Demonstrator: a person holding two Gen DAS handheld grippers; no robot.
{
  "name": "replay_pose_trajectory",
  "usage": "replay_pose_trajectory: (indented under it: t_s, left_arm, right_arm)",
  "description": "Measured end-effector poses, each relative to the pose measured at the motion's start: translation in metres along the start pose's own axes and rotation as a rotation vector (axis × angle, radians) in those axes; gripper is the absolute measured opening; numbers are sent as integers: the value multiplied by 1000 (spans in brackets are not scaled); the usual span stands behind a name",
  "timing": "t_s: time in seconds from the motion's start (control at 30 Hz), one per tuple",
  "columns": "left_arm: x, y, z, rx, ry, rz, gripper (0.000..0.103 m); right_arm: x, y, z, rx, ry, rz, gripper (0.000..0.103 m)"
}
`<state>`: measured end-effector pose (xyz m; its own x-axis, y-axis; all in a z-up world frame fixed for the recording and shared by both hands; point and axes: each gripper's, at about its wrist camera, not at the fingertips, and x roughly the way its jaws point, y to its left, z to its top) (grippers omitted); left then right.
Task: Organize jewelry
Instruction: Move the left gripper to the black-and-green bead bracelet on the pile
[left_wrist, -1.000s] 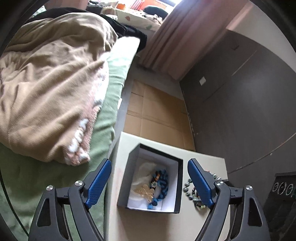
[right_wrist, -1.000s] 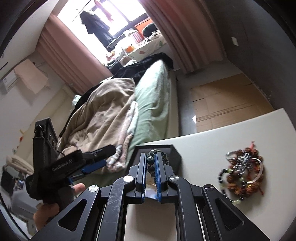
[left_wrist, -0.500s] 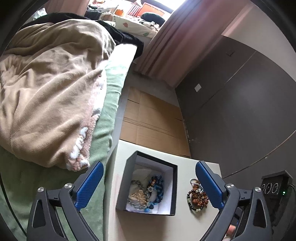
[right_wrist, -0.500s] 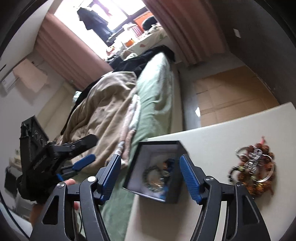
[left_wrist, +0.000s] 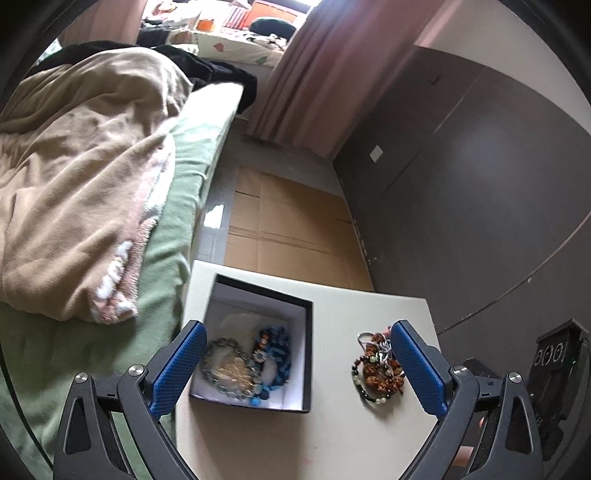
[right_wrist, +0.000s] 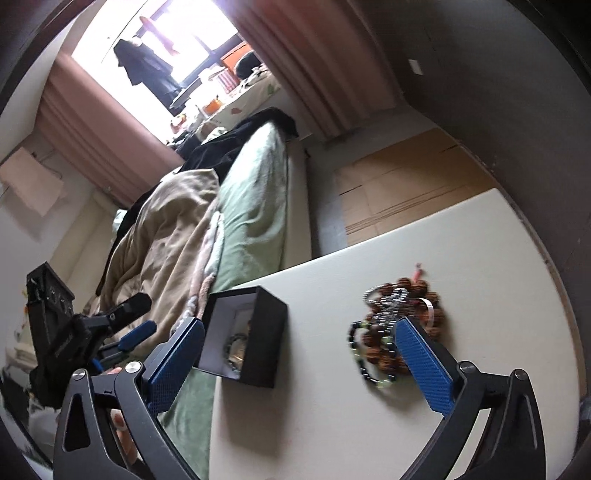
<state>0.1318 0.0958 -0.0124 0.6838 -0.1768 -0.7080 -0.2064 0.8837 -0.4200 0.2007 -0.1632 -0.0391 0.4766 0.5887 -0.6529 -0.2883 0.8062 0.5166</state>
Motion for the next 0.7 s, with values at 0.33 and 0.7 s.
replay_pose_trajectory:
  t_s: [0.33,0.7]
  left_arm:
    - [7,-43,-15,100,10,11,100]
    - [24,-79,-34,206,28,28,98]
  right_arm:
    - [-29,-31,4,7,-23,-79,103]
    - [-60,-53,9,16,-81,-151,103]
